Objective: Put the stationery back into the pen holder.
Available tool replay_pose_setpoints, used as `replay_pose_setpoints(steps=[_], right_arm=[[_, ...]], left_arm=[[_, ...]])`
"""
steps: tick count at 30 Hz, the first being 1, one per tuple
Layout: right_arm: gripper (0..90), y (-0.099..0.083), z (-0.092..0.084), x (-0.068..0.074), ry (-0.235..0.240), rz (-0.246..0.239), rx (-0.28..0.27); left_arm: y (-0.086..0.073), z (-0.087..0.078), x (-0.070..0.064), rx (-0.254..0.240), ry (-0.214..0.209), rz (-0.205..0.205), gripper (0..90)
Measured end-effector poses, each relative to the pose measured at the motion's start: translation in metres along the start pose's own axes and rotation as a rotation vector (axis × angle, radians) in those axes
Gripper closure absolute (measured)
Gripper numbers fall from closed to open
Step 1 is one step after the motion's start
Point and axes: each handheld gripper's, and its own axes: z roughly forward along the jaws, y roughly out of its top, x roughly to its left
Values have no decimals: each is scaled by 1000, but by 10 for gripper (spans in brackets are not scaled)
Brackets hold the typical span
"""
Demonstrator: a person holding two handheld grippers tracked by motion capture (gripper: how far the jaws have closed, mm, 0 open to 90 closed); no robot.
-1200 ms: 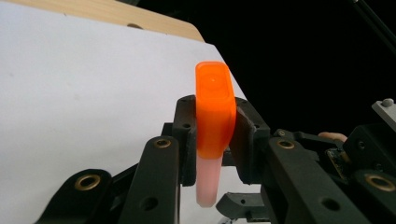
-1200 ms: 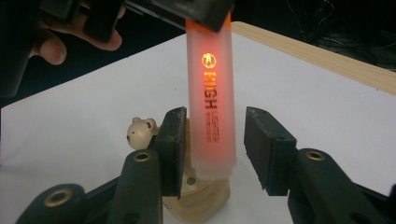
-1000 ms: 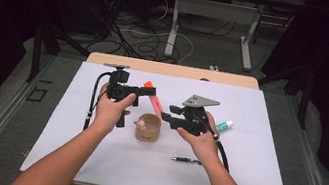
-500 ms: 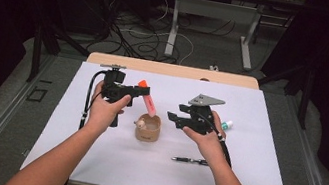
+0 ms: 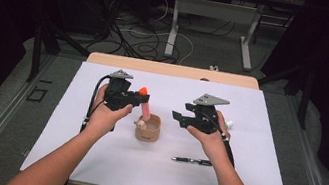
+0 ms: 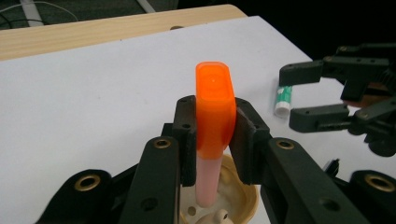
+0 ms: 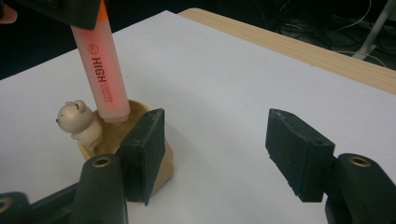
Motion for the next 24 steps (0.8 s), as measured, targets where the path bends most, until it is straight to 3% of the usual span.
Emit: replay_pose_setpoints(steps=[3, 6, 14, 24], right_arm=[[372, 0, -1, -2, -2, 6, 17], [368, -2, 0, -3, -9, 14, 1], [350, -4, 0, -6, -27, 40, 25], [335, -5, 1, -7, -29, 31, 26]], left_arm=[[-3, 2, 0, 13, 7, 16, 743], [-6, 4, 0, 18, 18, 40, 743], [-15, 10, 0, 43, 29, 42, 743], [-29, 17, 2, 55, 48, 38, 741]])
